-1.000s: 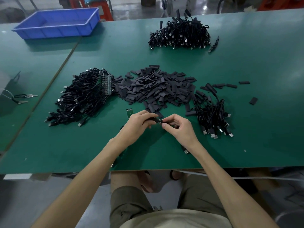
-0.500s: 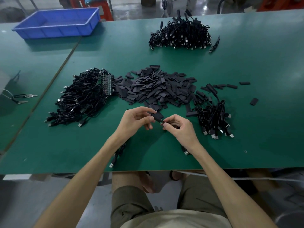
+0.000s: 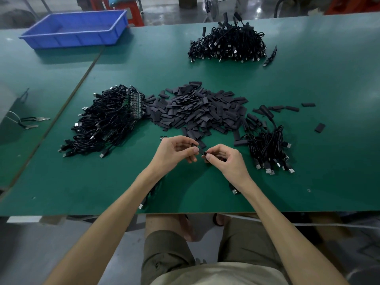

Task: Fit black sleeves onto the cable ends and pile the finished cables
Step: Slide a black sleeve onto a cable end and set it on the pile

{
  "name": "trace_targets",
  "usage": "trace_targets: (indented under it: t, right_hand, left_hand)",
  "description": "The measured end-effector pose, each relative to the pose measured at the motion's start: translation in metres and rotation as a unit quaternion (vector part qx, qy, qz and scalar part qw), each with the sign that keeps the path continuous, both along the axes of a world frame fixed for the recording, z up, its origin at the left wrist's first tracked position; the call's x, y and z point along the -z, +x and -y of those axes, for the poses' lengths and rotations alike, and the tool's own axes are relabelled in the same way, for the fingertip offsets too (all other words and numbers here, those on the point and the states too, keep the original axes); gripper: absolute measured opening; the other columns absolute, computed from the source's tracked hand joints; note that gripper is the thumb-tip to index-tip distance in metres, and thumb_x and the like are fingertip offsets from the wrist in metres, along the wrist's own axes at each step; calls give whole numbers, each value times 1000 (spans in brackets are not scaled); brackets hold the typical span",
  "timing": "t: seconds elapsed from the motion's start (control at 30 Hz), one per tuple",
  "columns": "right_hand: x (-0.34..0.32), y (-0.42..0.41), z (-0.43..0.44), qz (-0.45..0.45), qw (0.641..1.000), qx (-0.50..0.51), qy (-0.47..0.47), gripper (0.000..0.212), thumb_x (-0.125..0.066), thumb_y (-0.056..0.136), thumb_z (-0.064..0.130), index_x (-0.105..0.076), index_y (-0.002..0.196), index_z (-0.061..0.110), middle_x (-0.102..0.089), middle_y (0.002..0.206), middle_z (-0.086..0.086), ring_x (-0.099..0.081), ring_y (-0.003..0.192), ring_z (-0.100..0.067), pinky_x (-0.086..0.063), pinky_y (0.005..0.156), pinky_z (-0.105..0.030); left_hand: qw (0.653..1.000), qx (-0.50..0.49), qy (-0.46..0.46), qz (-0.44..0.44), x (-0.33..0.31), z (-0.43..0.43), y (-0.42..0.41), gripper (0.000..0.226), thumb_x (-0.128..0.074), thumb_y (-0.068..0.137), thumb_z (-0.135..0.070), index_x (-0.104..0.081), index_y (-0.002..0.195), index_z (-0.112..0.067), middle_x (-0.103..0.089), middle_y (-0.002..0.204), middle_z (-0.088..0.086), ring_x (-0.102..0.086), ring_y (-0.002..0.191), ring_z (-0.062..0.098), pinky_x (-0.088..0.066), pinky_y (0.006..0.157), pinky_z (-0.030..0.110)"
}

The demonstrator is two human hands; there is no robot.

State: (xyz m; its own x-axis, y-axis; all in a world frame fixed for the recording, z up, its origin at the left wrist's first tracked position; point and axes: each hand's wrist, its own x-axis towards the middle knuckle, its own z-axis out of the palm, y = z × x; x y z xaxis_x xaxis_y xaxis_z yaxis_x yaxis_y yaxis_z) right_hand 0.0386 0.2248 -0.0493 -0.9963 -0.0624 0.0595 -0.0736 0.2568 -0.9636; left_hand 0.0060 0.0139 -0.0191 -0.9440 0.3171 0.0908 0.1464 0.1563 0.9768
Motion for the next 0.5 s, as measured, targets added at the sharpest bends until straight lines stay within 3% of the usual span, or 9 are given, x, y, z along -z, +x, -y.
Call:
trace_targets:
  t: [0.2,0.5]
  right_hand:
    - [1,-1,0,-5,1000,-3,6,5,-77,92,17,-75,92,21,-78,86,9,-74,86,-7,-55,81,-18]
    - [1,-2,0,-4,1000,2,1,5,-78,92,16,-75,90,20,-78,85,8,-73,84,-6,-55,79,-18]
  left_hand:
    - [1000,2,-3,6,4,1,0,15,-76,90,-10,-73,103,-4,-76,76,12,-74,68,28,-60,68,30]
    - [1000,-1,2,22,5,-2,-3,13,-77,89,-12,-73,100,-7,-76,76,12,-75,68,29,-60,67,29]
